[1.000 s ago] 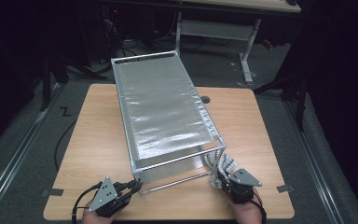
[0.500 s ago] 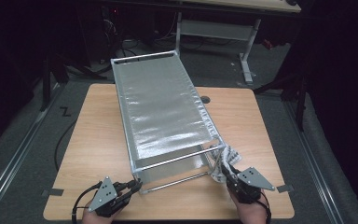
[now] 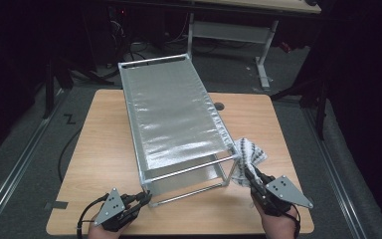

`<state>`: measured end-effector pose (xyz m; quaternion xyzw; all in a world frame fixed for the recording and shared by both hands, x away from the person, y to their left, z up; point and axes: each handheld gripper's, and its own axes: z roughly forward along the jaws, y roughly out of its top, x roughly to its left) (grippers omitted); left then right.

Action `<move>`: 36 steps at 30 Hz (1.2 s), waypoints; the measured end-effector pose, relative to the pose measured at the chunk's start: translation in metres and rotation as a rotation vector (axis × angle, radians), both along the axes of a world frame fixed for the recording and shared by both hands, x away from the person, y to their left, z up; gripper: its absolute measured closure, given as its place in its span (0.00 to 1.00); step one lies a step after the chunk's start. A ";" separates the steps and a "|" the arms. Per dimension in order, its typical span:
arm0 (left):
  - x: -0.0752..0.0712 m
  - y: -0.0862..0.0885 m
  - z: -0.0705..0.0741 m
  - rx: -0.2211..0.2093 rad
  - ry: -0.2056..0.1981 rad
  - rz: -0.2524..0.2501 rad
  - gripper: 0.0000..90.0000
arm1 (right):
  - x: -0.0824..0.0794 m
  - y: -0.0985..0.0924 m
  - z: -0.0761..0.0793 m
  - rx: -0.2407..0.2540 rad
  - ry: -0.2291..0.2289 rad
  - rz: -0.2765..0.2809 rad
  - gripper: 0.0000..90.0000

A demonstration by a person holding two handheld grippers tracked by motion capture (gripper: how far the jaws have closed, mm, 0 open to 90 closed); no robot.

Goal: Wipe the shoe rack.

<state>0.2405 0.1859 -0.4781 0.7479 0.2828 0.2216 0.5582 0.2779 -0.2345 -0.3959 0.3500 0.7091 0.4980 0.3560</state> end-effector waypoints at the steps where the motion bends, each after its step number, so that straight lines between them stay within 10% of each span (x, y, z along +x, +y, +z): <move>1: 0.000 0.000 0.000 0.000 0.000 0.000 0.90 | 0.000 0.001 -0.001 -0.007 0.002 0.001 0.88; 28: 0.002 -0.002 0.001 0.011 0.002 -0.010 0.90 | 0.014 0.013 -0.082 -0.174 0.261 0.032 0.88; 36: 0.004 -0.003 0.001 0.013 0.002 -0.018 0.90 | 0.012 0.009 -0.083 -0.170 0.260 -0.002 0.88</move>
